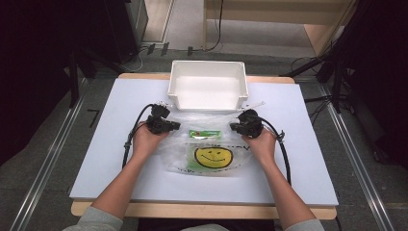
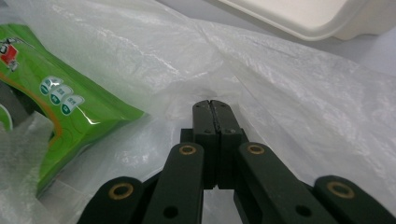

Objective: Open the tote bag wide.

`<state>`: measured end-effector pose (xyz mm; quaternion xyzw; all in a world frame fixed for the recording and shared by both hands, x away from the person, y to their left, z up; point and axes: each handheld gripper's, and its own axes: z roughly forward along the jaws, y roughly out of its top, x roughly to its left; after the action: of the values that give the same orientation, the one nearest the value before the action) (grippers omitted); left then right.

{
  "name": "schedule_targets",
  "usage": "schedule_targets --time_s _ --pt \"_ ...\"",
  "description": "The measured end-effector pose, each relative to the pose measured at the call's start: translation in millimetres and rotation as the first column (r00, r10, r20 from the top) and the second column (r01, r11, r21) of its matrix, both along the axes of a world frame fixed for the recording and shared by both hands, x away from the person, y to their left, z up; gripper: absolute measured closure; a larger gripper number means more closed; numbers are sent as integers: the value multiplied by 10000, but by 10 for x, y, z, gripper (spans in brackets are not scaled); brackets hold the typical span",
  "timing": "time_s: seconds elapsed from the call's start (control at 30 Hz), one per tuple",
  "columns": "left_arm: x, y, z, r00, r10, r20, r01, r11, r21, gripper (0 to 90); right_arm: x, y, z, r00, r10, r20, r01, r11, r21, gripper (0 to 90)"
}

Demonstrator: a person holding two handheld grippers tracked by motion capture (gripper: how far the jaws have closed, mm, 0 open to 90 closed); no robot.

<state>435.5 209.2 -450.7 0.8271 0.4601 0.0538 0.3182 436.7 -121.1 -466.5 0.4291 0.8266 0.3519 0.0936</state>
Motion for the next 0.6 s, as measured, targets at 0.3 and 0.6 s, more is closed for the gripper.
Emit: schedule_targets --time_s 0.3,0.6 --pt "-5 -59 -45 9999 -67 103 68 10000 -27 894 -24 56 -13 9996 200 204 -198 9998 -59 900" --pt "-10 124 -53 9961 821 325 -826 9965 118 900 13 -78 -60 9972 -630 413 643 9974 -320 900"
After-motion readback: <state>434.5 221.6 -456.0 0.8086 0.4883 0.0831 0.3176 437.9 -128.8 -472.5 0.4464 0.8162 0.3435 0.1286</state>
